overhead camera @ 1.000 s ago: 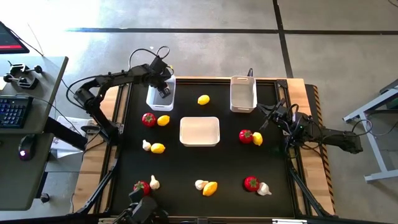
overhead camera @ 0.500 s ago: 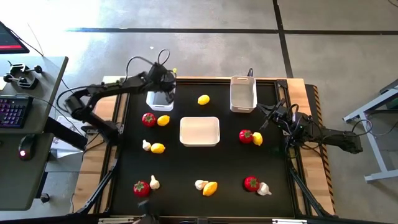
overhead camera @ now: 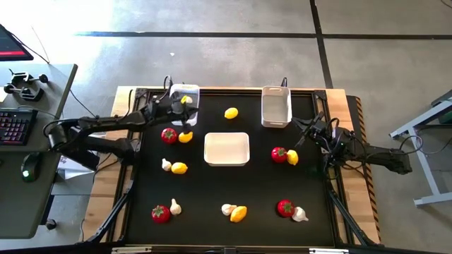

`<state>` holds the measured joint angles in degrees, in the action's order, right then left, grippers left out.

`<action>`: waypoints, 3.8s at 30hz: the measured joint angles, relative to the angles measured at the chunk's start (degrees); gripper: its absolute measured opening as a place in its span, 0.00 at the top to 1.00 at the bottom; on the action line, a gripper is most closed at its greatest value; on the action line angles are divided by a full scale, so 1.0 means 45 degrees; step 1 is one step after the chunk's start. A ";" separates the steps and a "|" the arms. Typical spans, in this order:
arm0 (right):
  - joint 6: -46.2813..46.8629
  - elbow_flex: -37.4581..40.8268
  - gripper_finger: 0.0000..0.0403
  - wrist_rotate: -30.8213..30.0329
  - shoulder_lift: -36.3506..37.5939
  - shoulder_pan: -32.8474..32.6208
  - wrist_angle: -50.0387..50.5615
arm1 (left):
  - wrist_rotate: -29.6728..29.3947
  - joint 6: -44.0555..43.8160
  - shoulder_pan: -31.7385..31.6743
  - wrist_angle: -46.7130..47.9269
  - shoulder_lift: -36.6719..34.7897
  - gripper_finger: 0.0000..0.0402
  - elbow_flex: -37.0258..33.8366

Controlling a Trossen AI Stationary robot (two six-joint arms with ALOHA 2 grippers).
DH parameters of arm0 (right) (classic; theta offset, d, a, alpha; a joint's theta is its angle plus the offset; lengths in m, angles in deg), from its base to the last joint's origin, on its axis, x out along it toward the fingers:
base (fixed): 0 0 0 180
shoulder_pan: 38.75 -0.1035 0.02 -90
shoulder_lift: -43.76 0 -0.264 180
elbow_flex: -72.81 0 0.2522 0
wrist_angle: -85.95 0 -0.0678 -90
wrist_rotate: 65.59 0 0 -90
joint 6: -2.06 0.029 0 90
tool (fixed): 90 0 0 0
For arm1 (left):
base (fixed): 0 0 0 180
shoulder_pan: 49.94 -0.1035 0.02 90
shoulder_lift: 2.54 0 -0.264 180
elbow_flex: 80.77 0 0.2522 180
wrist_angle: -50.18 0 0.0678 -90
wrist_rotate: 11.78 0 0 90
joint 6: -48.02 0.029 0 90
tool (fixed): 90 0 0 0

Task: Sort produce into baskets
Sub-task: Put the red tomato into the gray bin

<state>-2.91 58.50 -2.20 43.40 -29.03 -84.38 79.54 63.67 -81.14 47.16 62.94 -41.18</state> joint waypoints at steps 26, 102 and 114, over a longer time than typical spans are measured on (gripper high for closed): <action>0.0000 0.0000 1.00 0.0236 0.0000 0.0007 0.0001 | 0.0012 -0.0799 0.4504 -0.6161 -0.0894 1.00 -0.3751; 0.7459 -1.4855 0.25 0.5020 -1.9840 -0.3382 1.7897 | -0.0015 0.0877 0.5443 -0.6229 -0.0885 1.00 -0.3751; 0.9666 -1.4855 0.97 0.5571 -1.9171 -0.3957 1.8159 | -0.0015 0.0537 0.5443 -0.6239 -0.0885 1.00 -0.3751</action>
<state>40.58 -8.35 22.87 -42.87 -46.83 -2.66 79.48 66.08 -56.64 19.08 58.96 -58.06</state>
